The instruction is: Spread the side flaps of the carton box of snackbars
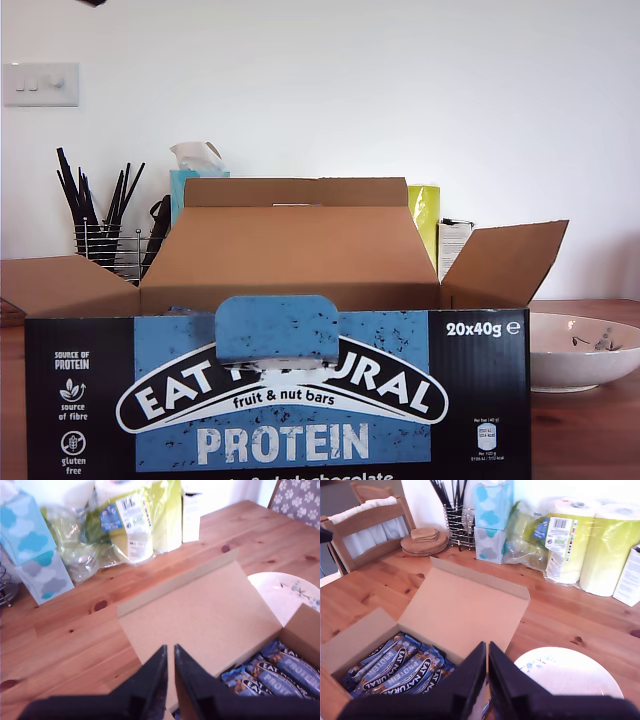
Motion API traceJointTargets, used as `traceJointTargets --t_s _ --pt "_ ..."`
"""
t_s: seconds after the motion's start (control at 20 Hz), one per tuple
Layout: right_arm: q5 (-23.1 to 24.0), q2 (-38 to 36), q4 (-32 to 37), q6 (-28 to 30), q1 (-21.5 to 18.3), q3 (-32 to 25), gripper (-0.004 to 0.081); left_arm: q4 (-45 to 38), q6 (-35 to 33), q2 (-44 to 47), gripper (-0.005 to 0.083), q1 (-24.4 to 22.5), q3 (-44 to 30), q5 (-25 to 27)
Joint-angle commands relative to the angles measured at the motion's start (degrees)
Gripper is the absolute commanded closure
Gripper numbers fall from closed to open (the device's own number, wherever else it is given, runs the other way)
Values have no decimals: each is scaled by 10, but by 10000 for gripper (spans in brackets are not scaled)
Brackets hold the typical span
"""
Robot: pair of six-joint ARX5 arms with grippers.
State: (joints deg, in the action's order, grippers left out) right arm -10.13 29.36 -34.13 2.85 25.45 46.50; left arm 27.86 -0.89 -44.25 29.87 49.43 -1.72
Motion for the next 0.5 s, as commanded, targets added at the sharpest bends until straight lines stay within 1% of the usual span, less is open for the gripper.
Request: traceJointTargets --t_s 0.0,0.1,0.25,0.3,0.45 --pt "-4 -22 -22 -17 0 -7 783 -9 -7 35 753 -8 -23 -21" --pt "-4 -48 -53 -31 0 -8 783 0 -4 72 760 -10 -49 -39" --pt "-4 -85 -114 -36 0 -8 783 53 5 116 775 -10 -58 -40" --pt "-3 -92 -138 -45 0 -8 783 63 5 129 798 -10 -58 -41" --pt "-2 -93 -181 -46 0 -8 783 79 15 158 797 -10 -57 -41"
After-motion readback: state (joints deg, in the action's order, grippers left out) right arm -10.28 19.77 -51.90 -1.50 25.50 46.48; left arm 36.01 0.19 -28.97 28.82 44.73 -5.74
